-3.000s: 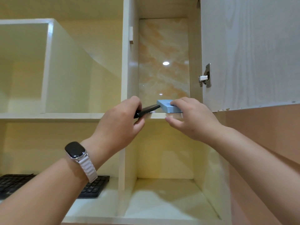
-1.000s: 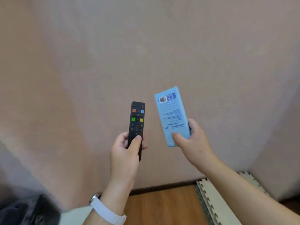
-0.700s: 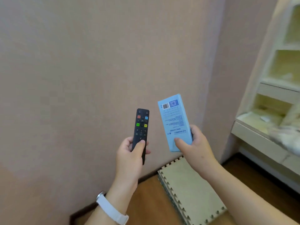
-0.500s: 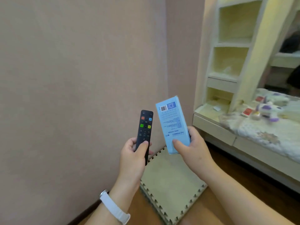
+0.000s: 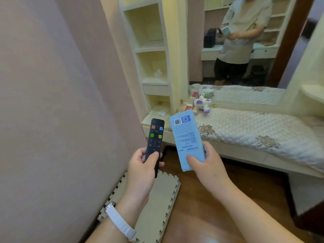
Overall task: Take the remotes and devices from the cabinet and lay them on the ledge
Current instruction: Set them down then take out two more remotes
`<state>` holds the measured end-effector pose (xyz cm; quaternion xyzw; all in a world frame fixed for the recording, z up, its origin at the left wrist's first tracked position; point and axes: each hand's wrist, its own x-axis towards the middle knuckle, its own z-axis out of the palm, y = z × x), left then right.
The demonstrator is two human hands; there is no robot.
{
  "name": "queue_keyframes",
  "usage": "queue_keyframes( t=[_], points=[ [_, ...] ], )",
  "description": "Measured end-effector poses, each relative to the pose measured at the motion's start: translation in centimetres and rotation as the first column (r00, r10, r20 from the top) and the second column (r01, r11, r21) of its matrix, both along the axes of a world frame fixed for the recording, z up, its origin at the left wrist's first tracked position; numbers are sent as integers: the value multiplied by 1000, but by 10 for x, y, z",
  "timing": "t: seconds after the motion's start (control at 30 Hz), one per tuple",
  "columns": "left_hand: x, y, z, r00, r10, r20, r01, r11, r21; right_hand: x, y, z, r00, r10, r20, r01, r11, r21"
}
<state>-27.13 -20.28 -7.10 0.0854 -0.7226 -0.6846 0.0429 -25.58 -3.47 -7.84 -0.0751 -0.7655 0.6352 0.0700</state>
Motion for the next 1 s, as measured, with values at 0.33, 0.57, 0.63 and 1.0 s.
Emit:
queue_keyframes(
  t=[0.33,0.57,0.63,1.0],
  points=[
    [-113,72,-34,982,-170,82,166,984,63,-77,69,-29,970,-217,113,212,976,57],
    [-220,116,-45,943,-310,123,292,946,142,-153,115,-18,926,-339,166,311,935,172],
    [-248,134,-47,930,-347,120,332,934,132,-171,130,-17,911,-386,141,360,915,183],
    [-322,232,-51,863,-484,147,471,875,115,-219,218,-31,833,-530,158,507,846,165]
  ],
)
